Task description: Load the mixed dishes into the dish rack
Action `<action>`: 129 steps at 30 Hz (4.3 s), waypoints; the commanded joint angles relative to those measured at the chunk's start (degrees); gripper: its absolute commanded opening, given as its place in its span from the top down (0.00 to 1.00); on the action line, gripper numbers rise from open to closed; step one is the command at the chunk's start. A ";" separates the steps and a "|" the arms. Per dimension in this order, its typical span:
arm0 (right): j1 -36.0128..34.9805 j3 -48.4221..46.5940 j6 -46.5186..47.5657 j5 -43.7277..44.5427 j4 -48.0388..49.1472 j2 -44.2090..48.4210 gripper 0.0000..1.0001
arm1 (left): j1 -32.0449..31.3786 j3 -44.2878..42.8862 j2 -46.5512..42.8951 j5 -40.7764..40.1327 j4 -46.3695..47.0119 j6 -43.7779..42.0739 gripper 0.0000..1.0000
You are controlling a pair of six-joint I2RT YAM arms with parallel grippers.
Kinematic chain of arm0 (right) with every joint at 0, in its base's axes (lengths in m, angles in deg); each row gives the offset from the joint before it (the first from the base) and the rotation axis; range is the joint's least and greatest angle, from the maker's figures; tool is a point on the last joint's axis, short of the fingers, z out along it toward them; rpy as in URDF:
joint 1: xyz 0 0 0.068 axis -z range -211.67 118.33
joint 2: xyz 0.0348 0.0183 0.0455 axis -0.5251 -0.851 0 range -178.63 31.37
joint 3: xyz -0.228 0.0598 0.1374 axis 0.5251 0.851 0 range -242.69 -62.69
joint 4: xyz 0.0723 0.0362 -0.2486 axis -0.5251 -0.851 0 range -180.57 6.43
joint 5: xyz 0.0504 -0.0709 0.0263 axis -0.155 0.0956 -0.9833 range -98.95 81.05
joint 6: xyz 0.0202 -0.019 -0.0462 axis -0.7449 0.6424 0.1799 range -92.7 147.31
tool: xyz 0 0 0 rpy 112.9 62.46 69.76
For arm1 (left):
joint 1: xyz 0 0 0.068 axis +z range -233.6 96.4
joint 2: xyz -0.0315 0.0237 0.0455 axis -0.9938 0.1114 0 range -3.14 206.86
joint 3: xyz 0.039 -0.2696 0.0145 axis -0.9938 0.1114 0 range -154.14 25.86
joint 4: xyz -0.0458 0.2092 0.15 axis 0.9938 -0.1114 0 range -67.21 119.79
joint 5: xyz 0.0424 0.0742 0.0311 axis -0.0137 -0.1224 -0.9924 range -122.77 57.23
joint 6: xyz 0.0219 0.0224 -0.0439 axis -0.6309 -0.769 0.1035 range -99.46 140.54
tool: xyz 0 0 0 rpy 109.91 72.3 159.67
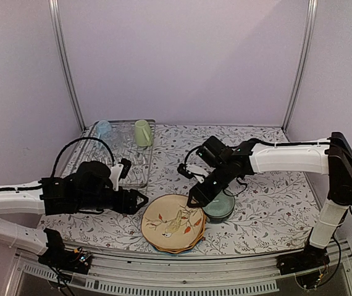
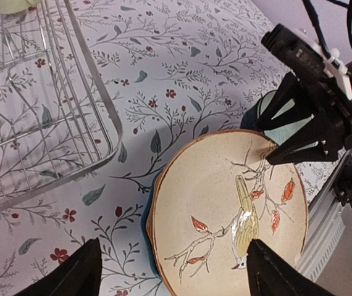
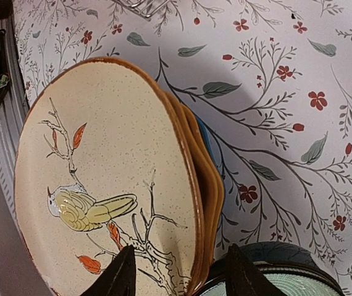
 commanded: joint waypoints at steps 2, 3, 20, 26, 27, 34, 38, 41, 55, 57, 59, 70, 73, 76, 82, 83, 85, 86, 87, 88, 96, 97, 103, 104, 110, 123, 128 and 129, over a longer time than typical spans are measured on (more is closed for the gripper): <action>-0.43 -0.87 0.32 -2.14 -1.34 -1.15 0.54 | -5.33 2.01 4.53 -3.71 2.65 6.46 0.23; -0.43 -0.79 0.32 -2.19 -1.31 -1.11 0.55 | -5.99 2.47 5.52 -3.61 3.08 7.74 0.24; -0.56 -1.82 -0.80 -3.38 -0.38 -2.03 0.73 | -7.91 7.25 10.61 -1.01 7.55 18.03 0.55; -1.02 -2.73 -1.52 -3.58 0.39 -2.59 0.83 | -7.76 8.93 11.08 1.15 9.99 19.77 0.60; -1.04 -2.83 -1.72 -3.56 0.41 -2.88 0.85 | -7.72 9.14 11.01 1.24 10.22 20.08 0.60; -1.22 -3.77 -2.48 -3.15 0.54 -2.87 1.00 | -7.20 11.31 9.42 1.63 12.73 22.14 0.66; -1.22 -4.70 -2.71 -2.90 0.74 -2.82 1.00 | -6.23 12.98 7.61 2.46 15.61 22.92 0.67; -1.22 -5.37 -2.80 -2.36 1.16 -2.78 1.00 | -5.51 13.24 5.61 2.33 15.91 22.06 0.66; -0.76 -4.01 2.99 -1.66 8.17 0.93 1.00 | -1.65 13.12 2.24 3.41 18.97 7.60 0.52; -0.51 -3.06 4.61 -1.76 8.99 1.58 1.00 | -0.79 13.39 2.44 3.87 18.91 6.87 0.50; -0.23 -1.77 5.88 -1.85 10.28 2.45 1.00 | 0.04 13.72 2.45 4.51 19.13 6.18 0.48; 0.82 5.23 9.11 -3.74 18.74 6.79 1.00 | 2.72 15.05 4.72 15.33 27.56 0.15 0.46; 1.30 5.87 9.04 -4.09 19.77 7.50 1.00 | 3.45 15.33 5.33 18.07 30.00 0.13 0.51; 1.63 6.44 8.95 -3.87 20.55 7.84 1.00 | 4.23 15.49 5.63 20.34 31.43 0.31 0.59; 1.90 6.80 8.76 -3.77 21.52 7.78 1.00 | 5.06 15.55 5.53 23.18 33.03 0.61 0.77; 1.94 6.79 8.76 -3.75 21.56 7.70 1.00 | 5.18 15.33 5.42 23.32 32.89 0.56 0.80; 1.95 6.74 8.73 -4.02 21.63 7.64 1.00 | 5.27 14.92 5.09 23.59 32.54 0.49 0.87; 1.95 6.63 8.75 -4.20 21.52 7.56 1.00 | 5.25 14.57 4.88 23.69 32.41 0.49 0.92; 1.95 6.58 8.69 -4.49 21.47 7.55 1.00 | 5.24 14.33 4.65 23.83 32.29 0.45 0.98; 1.95 6.55 8.61 -4.72 21.46 7.55 1.00 | 5.27 13.92 4.37 23.87 31.99 0.24 1.00; 1.99 4.71 8.93 -4.99 18.29 7.86 0.99 | 5.31 9.73 0.43 22.11 26.27 -0.91 1.00; 2.11 4.47 8.87 -4.84 17.67 8.03 0.96 | 5.28 9.26 -0.31 21.78 25.60 -0.77 1.00; 2.68 2.36 8.13 -3.84 14.75 9.11 0.63 | 5.42 6.04 -4.10 20.22 22.33 -0.43 1.00; 2.81 2.11 7.93 -3.39 14.32 9.34 0.59 | 5.45 5.42 -4.41 20.03 21.76 -0.42 1.00; 3.52 -0.02 6.56 -1.09 12.38 12.29 0.32 | 5.82 0.64 -5.38 16.12 16.50 -0.37 1.00; 6.95 -5.97 0.10 4.83 7.61 19.96 0.01 | 8.13 -21.51 -6.26 -17.65 -13.28 -5.20 1.00; 7.04 -4.90 0.21 5.21 7.56 18.67 0.01 | 9.23 -30.19 -5.94 -30.50 -22.12 -8.35 1.00; 7.05 -4.68 0.23 5.14 7.61 18.36 0.01 | 9.51 -31.66 -5.69 -33.11 -23.48 -9.10 1.00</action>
